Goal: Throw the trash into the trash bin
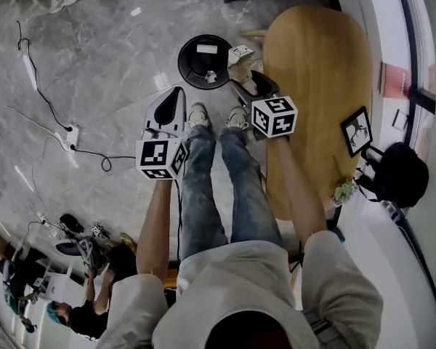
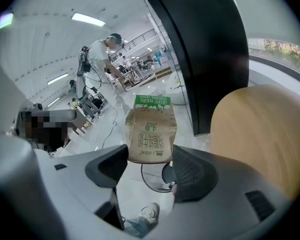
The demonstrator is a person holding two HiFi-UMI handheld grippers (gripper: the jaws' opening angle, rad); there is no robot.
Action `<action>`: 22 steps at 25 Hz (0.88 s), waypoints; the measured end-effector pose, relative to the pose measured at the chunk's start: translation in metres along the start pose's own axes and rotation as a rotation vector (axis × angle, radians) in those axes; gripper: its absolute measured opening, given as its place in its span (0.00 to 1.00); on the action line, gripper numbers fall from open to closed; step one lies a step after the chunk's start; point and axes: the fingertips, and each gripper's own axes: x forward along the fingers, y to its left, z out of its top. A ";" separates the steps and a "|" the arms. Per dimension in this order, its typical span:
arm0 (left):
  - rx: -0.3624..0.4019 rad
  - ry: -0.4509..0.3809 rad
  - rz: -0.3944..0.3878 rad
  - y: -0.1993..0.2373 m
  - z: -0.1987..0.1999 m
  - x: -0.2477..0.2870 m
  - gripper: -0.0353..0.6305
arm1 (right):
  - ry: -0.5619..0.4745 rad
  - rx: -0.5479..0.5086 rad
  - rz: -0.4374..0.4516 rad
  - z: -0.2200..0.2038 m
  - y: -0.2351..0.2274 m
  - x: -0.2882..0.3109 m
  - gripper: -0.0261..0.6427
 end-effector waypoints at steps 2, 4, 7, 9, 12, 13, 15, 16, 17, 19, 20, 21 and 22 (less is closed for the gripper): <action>-0.014 -0.003 0.026 0.017 -0.002 -0.010 0.08 | 0.018 -0.012 0.011 -0.002 0.012 0.016 0.48; -0.026 -0.004 0.047 0.031 -0.004 -0.018 0.08 | 0.033 -0.024 0.021 -0.004 0.022 0.032 0.48; -0.035 -0.005 0.072 0.048 -0.007 -0.028 0.08 | 0.080 -0.043 0.005 -0.015 0.027 0.054 0.49; -0.042 -0.008 0.084 0.056 -0.008 -0.032 0.08 | 0.130 -0.046 0.006 -0.026 0.028 0.064 0.50; -0.051 -0.013 0.089 0.064 -0.010 -0.035 0.08 | 0.161 -0.056 0.008 -0.036 0.034 0.065 0.49; -0.053 -0.013 0.087 0.065 -0.011 -0.035 0.08 | 0.157 -0.056 0.005 -0.036 0.035 0.062 0.43; -0.055 -0.014 0.080 0.064 -0.011 -0.033 0.08 | 0.138 -0.046 -0.025 -0.036 0.032 0.054 0.26; -0.055 -0.014 0.075 0.062 -0.011 -0.032 0.08 | 0.124 -0.036 -0.045 -0.035 0.028 0.049 0.13; -0.054 -0.014 0.071 0.060 -0.010 -0.031 0.08 | 0.109 -0.024 -0.057 -0.035 0.025 0.045 0.11; -0.053 -0.013 0.062 0.054 -0.010 -0.029 0.08 | 0.080 -0.009 -0.055 -0.032 0.023 0.036 0.09; -0.051 -0.012 0.057 0.050 -0.010 -0.029 0.08 | 0.066 -0.013 -0.053 -0.030 0.022 0.032 0.08; -0.047 -0.011 0.052 0.047 -0.010 -0.028 0.08 | 0.051 -0.022 -0.056 -0.028 0.022 0.027 0.08; -0.040 -0.010 0.047 0.045 -0.010 -0.027 0.08 | 0.034 -0.033 -0.063 -0.025 0.022 0.023 0.08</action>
